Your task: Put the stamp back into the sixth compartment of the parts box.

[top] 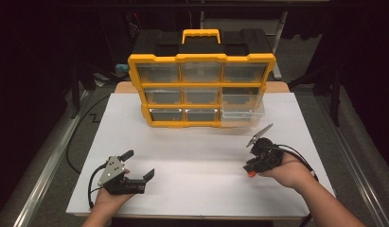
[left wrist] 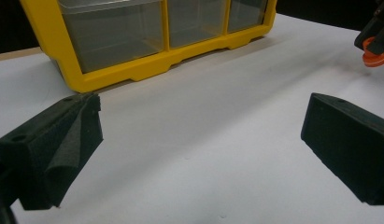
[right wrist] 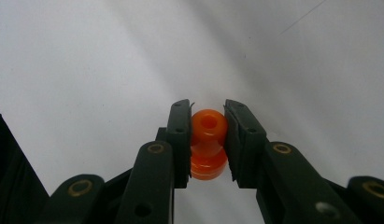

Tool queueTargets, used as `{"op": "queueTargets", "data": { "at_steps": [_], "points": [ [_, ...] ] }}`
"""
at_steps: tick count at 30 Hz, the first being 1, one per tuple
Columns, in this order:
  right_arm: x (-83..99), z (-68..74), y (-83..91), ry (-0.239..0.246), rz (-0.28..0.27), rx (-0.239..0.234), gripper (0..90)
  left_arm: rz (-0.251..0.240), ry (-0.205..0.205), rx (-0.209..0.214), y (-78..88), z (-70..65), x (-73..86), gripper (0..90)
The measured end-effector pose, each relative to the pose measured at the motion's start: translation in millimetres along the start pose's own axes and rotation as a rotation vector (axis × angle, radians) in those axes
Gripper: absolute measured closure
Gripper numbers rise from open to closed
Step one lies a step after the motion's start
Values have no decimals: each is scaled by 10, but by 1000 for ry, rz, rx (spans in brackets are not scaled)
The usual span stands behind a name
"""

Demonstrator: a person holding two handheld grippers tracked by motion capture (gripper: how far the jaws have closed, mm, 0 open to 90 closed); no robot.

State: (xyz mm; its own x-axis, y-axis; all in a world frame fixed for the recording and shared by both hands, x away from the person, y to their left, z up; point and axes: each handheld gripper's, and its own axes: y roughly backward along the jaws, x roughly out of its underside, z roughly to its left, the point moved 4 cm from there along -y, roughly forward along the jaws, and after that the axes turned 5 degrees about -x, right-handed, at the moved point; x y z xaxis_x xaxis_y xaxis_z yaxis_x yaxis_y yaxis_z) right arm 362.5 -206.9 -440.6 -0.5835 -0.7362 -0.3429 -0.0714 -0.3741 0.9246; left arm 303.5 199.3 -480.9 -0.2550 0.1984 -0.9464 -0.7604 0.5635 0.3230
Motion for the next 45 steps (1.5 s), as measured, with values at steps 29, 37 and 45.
{"op": "queueTargets", "data": {
  "at_steps": [29,37,45],
  "points": [
    [-79,3,231,8,54,-47,742,0,3,30,5,-31,1,4],
    [-162,-3,395,19,57,-40,742,-4,2,26,14,-16,-1,4],
    [-255,6,565,28,49,-34,743,-14,6,30,21,-22,-10,4]
  ]
}}
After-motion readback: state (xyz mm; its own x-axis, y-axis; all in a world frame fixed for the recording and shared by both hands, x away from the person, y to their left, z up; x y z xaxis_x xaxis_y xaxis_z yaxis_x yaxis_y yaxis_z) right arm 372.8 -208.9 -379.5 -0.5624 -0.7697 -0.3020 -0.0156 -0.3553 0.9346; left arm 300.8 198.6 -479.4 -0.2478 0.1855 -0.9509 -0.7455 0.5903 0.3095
